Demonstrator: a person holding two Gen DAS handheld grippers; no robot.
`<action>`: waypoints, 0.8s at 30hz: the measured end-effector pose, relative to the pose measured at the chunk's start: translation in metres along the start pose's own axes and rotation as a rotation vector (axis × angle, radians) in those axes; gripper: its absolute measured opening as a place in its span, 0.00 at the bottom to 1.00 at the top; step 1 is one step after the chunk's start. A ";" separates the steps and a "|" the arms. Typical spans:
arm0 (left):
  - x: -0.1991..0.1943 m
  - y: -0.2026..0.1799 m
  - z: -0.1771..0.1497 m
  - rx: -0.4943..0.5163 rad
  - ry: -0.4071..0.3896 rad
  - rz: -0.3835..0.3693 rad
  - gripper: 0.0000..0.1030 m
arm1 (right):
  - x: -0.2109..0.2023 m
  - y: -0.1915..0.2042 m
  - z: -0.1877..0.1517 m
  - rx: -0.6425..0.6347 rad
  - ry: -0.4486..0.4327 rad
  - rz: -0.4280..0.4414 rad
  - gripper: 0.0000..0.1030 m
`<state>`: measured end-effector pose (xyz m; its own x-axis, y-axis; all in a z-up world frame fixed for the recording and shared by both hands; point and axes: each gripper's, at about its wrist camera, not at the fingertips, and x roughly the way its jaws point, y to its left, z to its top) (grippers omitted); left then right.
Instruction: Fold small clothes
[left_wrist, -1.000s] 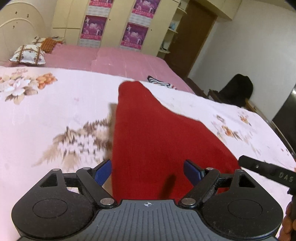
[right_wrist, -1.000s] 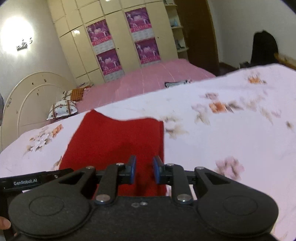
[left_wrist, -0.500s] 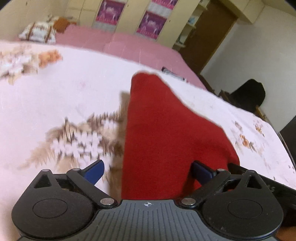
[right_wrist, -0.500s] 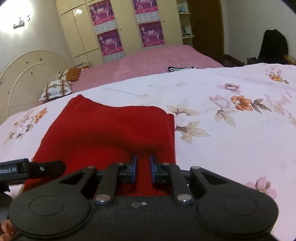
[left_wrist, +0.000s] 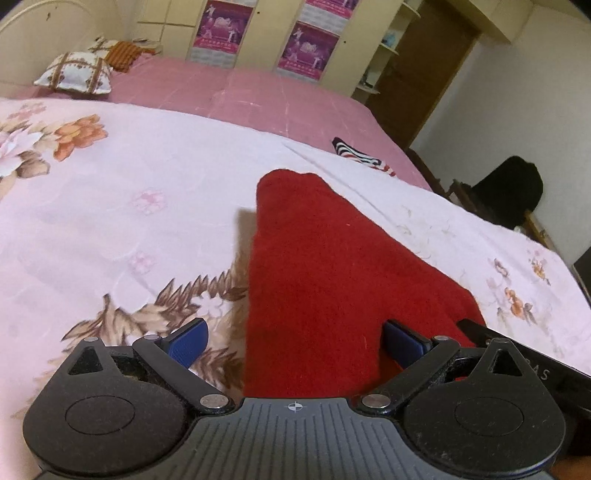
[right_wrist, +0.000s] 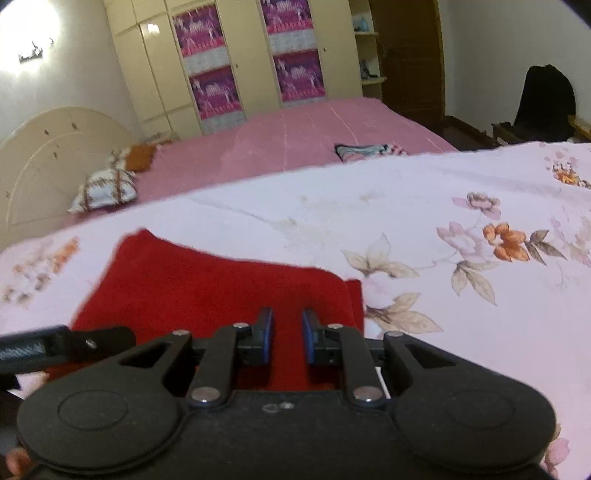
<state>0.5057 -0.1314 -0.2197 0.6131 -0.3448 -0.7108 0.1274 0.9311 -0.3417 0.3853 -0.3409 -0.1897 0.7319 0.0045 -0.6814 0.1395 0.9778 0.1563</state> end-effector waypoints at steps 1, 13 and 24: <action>0.002 0.000 0.001 0.003 0.002 0.000 0.98 | 0.002 -0.004 -0.001 0.014 0.000 0.003 0.16; 0.017 -0.003 0.018 -0.002 0.014 0.016 0.98 | 0.005 0.002 0.009 0.015 0.011 0.001 0.19; 0.003 -0.017 0.012 0.068 0.009 0.064 0.97 | 0.002 0.004 0.007 0.007 0.024 -0.011 0.22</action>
<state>0.5146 -0.1470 -0.2085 0.6148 -0.2854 -0.7352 0.1409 0.9570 -0.2536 0.3920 -0.3390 -0.1849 0.7143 -0.0015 -0.6998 0.1527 0.9762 0.1537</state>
